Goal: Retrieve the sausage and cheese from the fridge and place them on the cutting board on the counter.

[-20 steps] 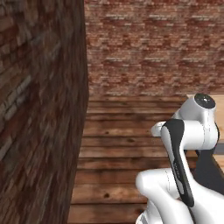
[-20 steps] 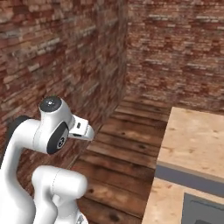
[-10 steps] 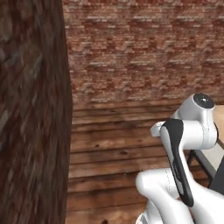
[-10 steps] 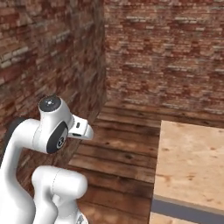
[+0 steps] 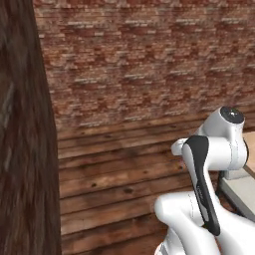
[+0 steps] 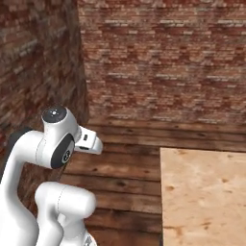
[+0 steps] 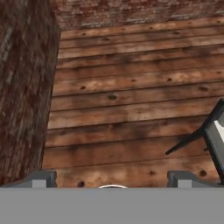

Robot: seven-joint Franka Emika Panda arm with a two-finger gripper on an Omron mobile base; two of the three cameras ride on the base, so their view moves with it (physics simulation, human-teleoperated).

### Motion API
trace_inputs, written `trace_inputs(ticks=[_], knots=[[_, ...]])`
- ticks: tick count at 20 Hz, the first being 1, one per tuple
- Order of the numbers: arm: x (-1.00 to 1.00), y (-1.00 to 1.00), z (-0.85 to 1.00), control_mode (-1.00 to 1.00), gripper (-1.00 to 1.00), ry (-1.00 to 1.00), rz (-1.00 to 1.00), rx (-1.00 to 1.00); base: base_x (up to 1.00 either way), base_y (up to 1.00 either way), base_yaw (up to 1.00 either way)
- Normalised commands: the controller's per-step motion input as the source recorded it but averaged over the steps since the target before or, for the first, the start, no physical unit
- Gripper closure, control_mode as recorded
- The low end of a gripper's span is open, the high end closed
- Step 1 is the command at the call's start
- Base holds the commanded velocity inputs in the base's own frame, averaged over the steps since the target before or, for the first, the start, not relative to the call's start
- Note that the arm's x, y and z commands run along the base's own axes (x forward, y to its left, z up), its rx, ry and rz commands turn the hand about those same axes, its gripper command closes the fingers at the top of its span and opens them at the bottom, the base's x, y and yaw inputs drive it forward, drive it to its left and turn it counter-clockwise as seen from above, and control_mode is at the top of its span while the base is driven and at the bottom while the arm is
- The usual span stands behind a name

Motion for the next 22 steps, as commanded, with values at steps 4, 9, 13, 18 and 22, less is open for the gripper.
trace_inputs(ticks=[4,9,13,18,22], knots=[[0.0,0.0,0.0,1.0,-1.0,0.0,0.0,0.0,0.72,0.25,-0.28],[0.0,0.0,0.0,1.0,-1.0,0.0,0.0,0.0,0.69,0.25,-0.32],[0.0,0.0,0.0,1.0,-1.0,0.0,0.0,0.0,0.63,0.25,-0.39],[0.0,0.0,0.0,1.0,-1.0,0.0,0.0,0.0,0.59,0.26,-0.43],[0.0,0.0,0.0,1.0,-1.0,0.0,0.0,0.0,0.57,0.26,-0.45]])
